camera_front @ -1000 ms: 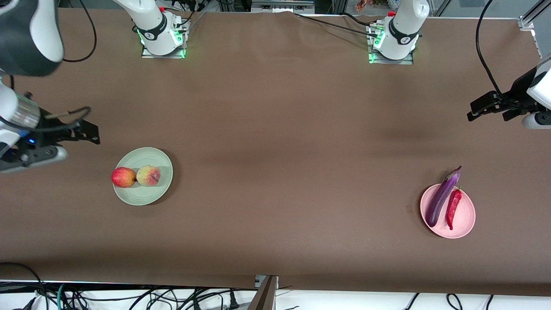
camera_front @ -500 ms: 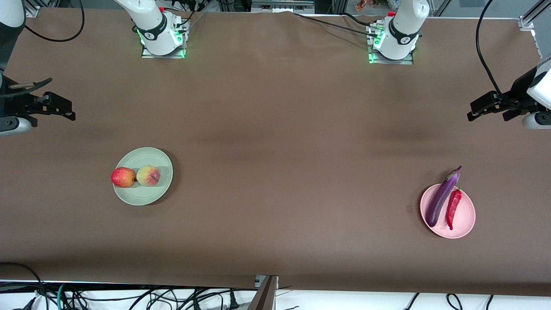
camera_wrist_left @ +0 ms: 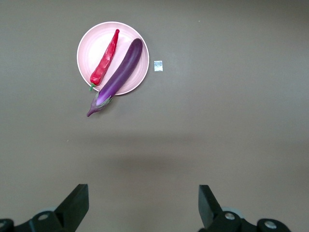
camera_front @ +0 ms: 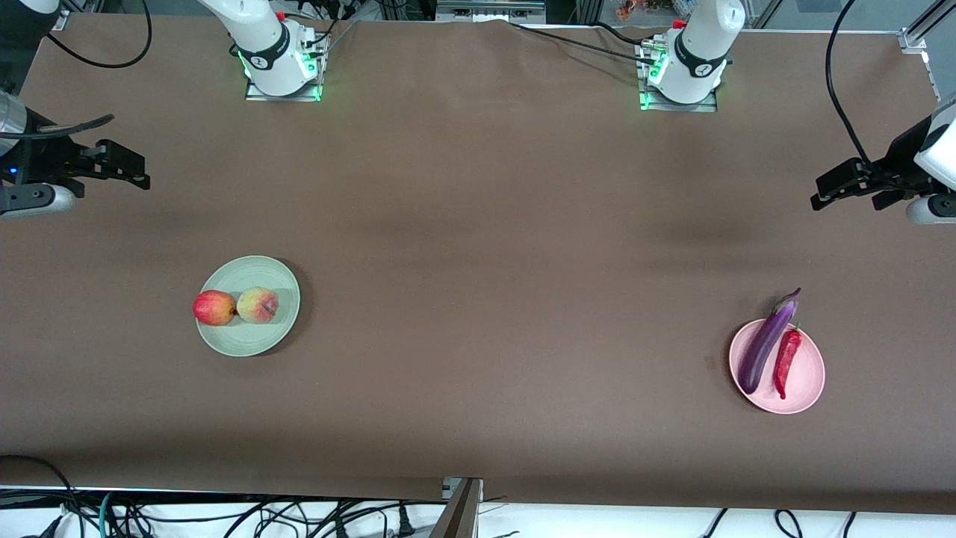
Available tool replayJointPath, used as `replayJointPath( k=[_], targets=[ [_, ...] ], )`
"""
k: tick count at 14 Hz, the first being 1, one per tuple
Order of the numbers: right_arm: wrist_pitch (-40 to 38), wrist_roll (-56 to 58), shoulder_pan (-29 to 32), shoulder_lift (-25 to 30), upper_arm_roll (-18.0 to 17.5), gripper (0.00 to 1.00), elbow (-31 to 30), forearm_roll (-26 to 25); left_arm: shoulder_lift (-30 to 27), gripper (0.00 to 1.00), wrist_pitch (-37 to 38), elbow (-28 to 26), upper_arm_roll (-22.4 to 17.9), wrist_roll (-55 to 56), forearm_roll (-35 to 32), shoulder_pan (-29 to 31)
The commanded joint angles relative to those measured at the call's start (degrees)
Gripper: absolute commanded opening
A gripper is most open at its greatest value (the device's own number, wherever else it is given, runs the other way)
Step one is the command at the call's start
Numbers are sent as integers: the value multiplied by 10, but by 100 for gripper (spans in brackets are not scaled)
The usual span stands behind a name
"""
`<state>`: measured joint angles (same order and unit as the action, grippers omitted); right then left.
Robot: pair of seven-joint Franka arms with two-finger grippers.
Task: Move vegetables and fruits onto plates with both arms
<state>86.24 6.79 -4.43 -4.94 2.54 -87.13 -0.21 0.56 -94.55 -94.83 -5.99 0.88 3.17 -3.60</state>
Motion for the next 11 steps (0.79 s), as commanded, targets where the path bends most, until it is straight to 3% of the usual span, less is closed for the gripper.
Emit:
replayJointPath(
  k=[1,11],
  targets=[
    [-7,-9,-7,-3,-3,100,9,-15,4,100,4,11,-2,1,-12,-3],
    [-4,-6,-1,-10,3,100,11,-14,5,100,2,11,-2,2,-12,-3]
  ],
)
